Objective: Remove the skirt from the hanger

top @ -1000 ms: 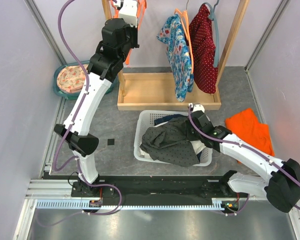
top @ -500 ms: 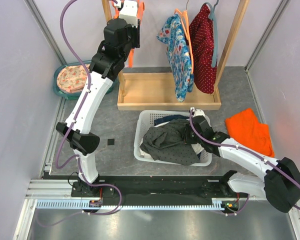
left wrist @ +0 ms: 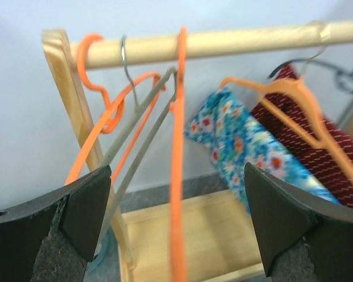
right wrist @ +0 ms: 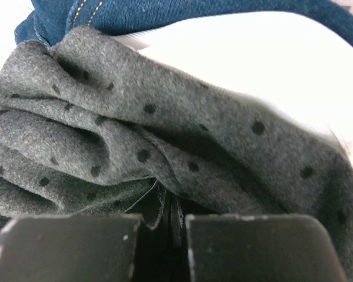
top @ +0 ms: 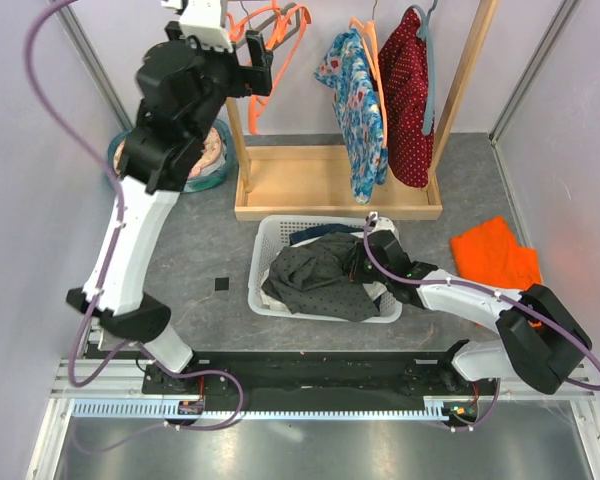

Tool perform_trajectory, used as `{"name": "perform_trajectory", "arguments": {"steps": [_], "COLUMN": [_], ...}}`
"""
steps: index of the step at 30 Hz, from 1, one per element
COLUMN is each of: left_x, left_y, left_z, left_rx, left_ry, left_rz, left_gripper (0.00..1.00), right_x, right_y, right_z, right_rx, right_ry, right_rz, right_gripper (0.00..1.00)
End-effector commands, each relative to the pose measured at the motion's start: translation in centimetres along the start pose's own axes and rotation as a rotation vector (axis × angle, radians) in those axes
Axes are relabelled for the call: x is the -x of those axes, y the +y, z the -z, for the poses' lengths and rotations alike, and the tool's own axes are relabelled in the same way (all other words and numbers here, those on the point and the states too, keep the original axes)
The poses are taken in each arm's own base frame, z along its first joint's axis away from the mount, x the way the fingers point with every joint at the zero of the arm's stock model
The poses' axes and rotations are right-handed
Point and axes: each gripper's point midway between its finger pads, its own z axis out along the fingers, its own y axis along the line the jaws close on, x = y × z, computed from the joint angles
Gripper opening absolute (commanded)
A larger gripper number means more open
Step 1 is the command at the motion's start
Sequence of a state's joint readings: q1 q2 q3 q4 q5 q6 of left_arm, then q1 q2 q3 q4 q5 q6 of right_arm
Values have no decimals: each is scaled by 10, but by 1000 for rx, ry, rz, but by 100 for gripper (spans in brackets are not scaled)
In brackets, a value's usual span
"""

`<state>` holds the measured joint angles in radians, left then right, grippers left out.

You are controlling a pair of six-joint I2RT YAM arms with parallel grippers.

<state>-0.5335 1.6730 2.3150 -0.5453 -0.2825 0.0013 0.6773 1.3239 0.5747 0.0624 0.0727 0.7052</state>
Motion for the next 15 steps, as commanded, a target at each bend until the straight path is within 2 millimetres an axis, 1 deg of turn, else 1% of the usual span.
{"name": "perform_trajectory", "arguments": {"steps": [1, 2, 4, 5, 6, 7, 8, 9, 10, 11, 12, 13, 14, 15], "left_x": [24, 22, 14, 13, 10, 9, 9, 14, 8, 8, 14, 5, 4, 5], "left_y": [-28, -33, -46, -51, -57, -67, -74, -79, -91, -96, -101, -112, -116, -124], "left_z": [39, 42, 43, 43, 40, 40, 39, 38, 34, 30, 30, 22, 18, 17], "left_rx": [-139, -152, -184, -192, -202, -225, -236, -244, -265, -263, -271, -284, -291, -304], "left_ry": [-31, -22, -2, 1, 7, 8, 5, -9, -1, -7, -28, -15, -17, -29], "left_rz": [65, 62, 50, 49, 46, 41, 37, 35, 24, 25, 36, 31, 34, 39], "left_gripper": [100, 100, 100, 100, 100, 100, 100, 100, 100, 100, 100, 100, 100, 100], "right_x": [-16, -5, -3, 7, 11, 8, 14, 36, 39, 58, 67, 72, 88, 94], "right_y": [-14, -15, -13, -4, 1, -3, 7, 16, 18, 35, 39, 39, 52, 57], "right_z": [1, 7, 19, 32, 38, 48, 60, 73, 84, 102, 112, 124, 139, 148], "right_rx": [-106, -119, -137, -125, -115, -145, -132, -142, -150, -106, -99, -100, -68, -54], "right_ry": [48, 0, -24, -85, -104, -85, -106, -174, -180, -233, -252, -255, -289, -298], "right_rz": [-12, -28, -17, -12, -9, 7, 21, 31, 54, 45, 50, 68, 63, 68], "right_gripper": [0, 0, 0, 0, 0, 0, 2, 6, 29, 40, 46, 57, 62, 66]}}
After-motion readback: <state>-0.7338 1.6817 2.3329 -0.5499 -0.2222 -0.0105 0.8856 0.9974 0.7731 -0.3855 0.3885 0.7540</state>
